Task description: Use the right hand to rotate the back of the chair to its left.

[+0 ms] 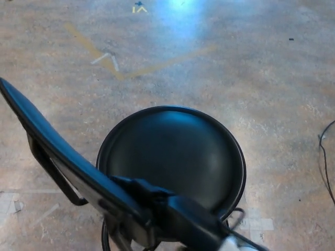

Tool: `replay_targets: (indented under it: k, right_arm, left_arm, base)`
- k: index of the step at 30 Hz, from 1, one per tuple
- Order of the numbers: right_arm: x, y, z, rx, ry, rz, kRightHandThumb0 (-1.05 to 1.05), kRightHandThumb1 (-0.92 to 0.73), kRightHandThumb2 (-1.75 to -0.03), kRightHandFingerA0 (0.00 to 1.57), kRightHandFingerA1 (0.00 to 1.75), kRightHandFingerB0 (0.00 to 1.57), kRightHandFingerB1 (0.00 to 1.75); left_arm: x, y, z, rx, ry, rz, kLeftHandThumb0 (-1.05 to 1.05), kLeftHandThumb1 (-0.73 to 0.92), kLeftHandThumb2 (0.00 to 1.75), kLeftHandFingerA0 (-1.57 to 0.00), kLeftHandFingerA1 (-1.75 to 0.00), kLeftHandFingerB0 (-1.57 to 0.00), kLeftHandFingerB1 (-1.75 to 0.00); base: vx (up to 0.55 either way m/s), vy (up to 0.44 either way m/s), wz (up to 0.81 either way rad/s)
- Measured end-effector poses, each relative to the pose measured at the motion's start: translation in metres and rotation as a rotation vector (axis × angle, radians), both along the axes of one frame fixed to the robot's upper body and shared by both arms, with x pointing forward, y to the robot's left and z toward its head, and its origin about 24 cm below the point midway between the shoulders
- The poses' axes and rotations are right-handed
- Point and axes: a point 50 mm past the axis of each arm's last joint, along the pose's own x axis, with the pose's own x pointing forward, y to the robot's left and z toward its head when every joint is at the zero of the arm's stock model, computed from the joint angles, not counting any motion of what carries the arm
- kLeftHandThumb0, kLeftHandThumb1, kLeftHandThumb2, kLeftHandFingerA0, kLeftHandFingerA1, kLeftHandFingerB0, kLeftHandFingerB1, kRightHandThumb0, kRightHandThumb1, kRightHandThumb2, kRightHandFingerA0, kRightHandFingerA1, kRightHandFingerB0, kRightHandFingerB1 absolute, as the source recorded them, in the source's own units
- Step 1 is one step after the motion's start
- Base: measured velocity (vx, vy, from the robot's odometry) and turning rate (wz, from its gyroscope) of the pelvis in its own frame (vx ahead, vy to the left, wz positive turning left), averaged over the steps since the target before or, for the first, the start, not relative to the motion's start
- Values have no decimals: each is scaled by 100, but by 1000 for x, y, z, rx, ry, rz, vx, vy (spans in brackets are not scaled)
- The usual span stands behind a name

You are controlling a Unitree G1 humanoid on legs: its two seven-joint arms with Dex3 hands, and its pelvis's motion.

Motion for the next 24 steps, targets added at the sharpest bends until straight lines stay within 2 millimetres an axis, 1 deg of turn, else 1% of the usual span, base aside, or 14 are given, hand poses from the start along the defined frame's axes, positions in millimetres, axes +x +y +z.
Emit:
replay_targets:
  k: [5, 6, 7, 8, 9, 11, 13, 14, 15, 20, 21, 22, 23, 24]
  right_arm:
    - [-3, -49, 3, 18, -2, -104, -91, -52, -98, 5, 44, 9, 19]
    - [-5, -61, 3, 21, 3, -135, -97, -69, -62, 4, 43, 3, 30]
    - [-7, -69, 2, 21, 7, -157, -91, -54, -101, 0, 37, 8, 19]
    - [-8, -77, 1, 20, 11, -175, -91, -54, -101, 0, 37, 8, 19]
    - [-9, -87, 1, 21, 13, -200, -97, -70, -62, 6, 39, 3, 28]
    - [-12, -102, 3, 24, 9, -237, -96, -68, -61, 7, 40, 4, 29]
    - [-13, -117, 5, 31, 4, -279, -86, -49, -97, 1, 40, 7, 20]
    - [-14, -127, 6, 37, 0, -309, -93, -66, -61, 7, 38, 5, 27]
    - [-14, -132, 7, 43, -2, -326, -85, -50, -96, 0, 43, 9, 24]
    - [-15, -160, 0, 65, 10, -425, -88, -52, -95, 7, 37, 9, 22]
    - [-14, -163, 0, 66, 11, -436, -40, -25, -92, 2, 51, 0, 49]
    - [-14, -168, -3, 69, 15, -456, -40, -25, -92, 2, 51, 0, 49]
    - [-13, -176, -7, 73, 25, -493, -85, -69, -61, 21, 37, 18, 30]
    - [-13, -182, -10, 72, 32, -519, -85, -69, -61, 21, 37, 18, 30]
  left_arm:
    - [-1, 0, 0, -2, 2, 6, -60, 88, 66, -57, -48, -51, -40]
    - [-2, -1, -1, -3, 2, 6, -60, 88, 66, -57, -49, -52, -41]
    - [-2, -1, -1, -3, 2, 6, -61, 89, 67, -57, -50, -51, -41]
    - [-2, -1, -1, -3, 3, 5, -61, 89, 67, -57, -50, -51, -41]
    - [-1, -1, -1, -3, 3, 4, -61, 89, 67, -57, -50, -51, -41]
    - [-1, -1, -1, -2, 3, 1, -60, 89, 67, -56, -48, -50, -41]
    - [-1, -1, -1, -2, 2, 1, -60, 88, 67, -57, -51, -50, -41]
    - [-1, -1, -1, -2, 2, 2, -60, 89, 67, -56, -49, -48, -40]
    - [-1, -1, -1, -2, 2, 2, -60, 88, 67, -56, -51, -47, -40]
    - [-1, -1, -1, -2, 3, 1, -61, 89, 67, -56, -48, -51, -40]
    - [-1, -1, -1, -2, 3, 2, -60, 89, 66, -58, -50, -52, -41]
    - [-1, -1, -1, -2, 2, 3, -60, 89, 66, -58, -50, -52, -41]
    - [-1, -1, -1, -2, 1, 3, -61, 89, 66, -58, -51, -51, -41]
    - [-1, -1, -1, -2, 1, 3, -61, 89, 66, -58, -51, -51, -41]
  base:
    - [0, 0, 0]
    - [0, 0, 0]
    - [0, 0, 0]
    - [0, 0, 0]
    - [0, 0, 0]
    - [0, 0, 0]
    - [0, 0, 0]
    - [0, 0, 0]
    - [0, 0, 0]
    - [0, 0, 0]
    - [0, 0, 0]
    - [0, 0, 0]
    - [0, 0, 0]
    - [0, 0, 0]
